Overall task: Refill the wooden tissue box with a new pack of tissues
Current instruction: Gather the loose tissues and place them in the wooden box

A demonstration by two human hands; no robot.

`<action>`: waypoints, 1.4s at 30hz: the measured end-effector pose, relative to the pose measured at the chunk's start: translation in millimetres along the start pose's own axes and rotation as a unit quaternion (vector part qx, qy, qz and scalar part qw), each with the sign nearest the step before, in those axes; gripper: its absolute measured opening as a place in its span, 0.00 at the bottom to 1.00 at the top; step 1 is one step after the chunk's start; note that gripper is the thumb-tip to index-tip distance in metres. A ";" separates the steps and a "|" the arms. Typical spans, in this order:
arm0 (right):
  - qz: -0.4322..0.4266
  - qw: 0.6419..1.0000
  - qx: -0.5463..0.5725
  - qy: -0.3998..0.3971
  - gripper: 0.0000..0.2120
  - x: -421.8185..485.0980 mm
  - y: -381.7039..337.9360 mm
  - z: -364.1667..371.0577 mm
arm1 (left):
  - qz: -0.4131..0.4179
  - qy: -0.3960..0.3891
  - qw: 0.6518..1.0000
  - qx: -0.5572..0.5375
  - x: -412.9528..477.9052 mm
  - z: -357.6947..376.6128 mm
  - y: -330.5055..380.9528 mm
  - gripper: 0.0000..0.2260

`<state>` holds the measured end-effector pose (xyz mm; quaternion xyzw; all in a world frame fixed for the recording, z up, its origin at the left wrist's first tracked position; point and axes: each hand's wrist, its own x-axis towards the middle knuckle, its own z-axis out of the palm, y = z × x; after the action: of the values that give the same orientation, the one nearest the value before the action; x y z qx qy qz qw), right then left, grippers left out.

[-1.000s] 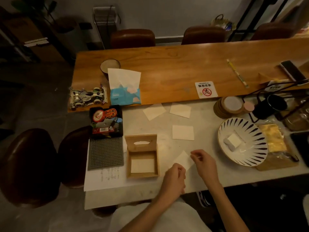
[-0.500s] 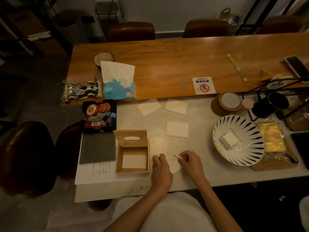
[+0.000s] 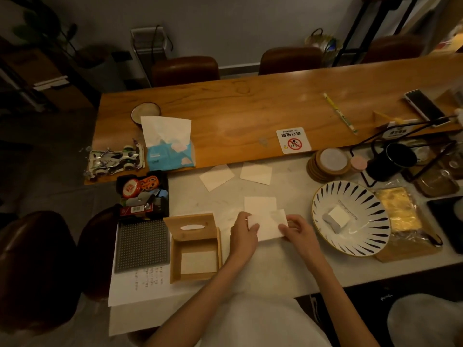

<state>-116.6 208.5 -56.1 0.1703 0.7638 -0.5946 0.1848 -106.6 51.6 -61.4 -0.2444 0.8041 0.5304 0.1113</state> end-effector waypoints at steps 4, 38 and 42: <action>0.007 0.990 -0.127 0.062 0.09 48.6 -11.1 16.9 | -0.072 0.037 0.996 0.030 48.1 12.0 14.8 0.08; -0.001 0.975 -0.160 0.153 0.11 159.2 -62.7 53.4 | -0.119 0.140 0.976 -0.113 163.8 23.8 76.6 0.11; -0.019 0.963 -0.210 0.167 0.11 169.5 -54.8 70.4 | -0.113 0.202 0.972 -0.035 175.0 33.5 67.9 0.10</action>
<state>-285.4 134.0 -107.8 0.2107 0.8943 -0.3875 0.0748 -293.7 55.5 -97.7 -0.4389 0.7585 0.4818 -0.0026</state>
